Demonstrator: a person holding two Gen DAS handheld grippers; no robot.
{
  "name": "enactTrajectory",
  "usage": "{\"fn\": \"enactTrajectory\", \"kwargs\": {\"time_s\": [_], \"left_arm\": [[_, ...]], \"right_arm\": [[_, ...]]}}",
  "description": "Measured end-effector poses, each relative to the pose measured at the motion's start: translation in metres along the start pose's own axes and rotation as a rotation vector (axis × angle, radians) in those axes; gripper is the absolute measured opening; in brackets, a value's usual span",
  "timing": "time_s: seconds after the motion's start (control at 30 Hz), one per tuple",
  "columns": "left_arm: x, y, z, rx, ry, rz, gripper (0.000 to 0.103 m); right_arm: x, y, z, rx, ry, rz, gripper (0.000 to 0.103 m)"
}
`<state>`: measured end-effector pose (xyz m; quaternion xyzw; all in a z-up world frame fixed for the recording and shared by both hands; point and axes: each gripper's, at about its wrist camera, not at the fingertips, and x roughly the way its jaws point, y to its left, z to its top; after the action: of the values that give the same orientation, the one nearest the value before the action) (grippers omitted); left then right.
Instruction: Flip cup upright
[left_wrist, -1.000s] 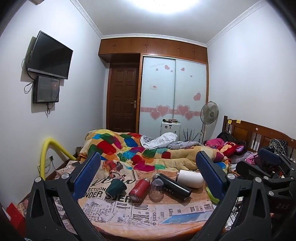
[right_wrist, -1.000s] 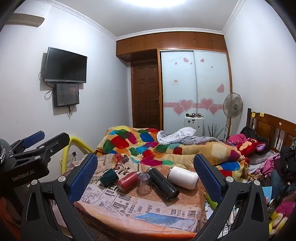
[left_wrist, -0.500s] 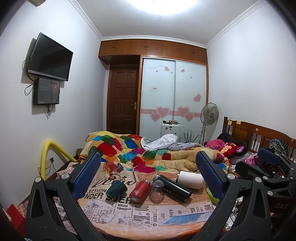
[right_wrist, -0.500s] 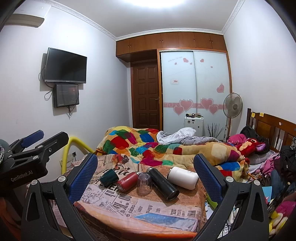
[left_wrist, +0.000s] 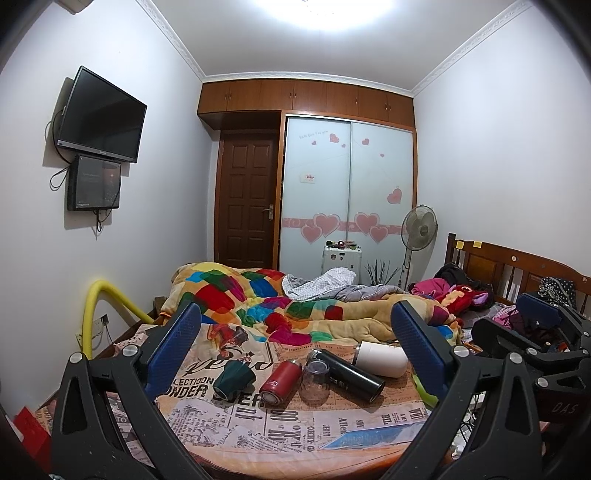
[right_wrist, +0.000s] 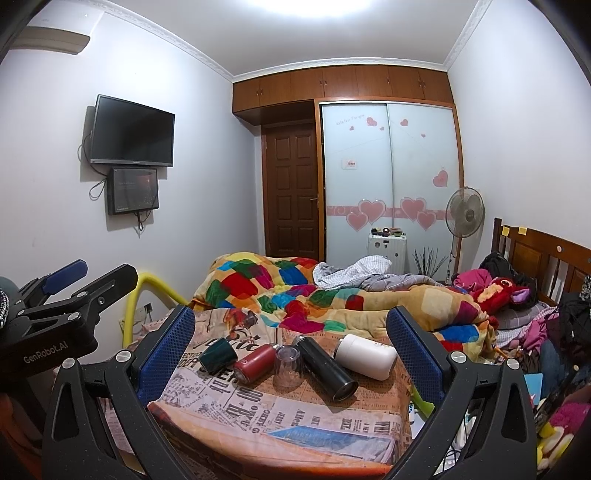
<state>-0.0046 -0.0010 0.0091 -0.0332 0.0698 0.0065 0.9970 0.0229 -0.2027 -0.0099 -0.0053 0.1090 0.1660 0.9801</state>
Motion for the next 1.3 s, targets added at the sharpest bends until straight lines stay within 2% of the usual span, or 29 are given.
{"fn": "enactTrajectory", "kwargs": {"time_s": [1.3], "left_arm": [[0.0049,0.0062,-0.0028,-0.002,0.014,0.008,0.103]], "right_arm": [[0.0068,-0.001,0.0012,0.0,0.014,-0.005,0.103]]}}
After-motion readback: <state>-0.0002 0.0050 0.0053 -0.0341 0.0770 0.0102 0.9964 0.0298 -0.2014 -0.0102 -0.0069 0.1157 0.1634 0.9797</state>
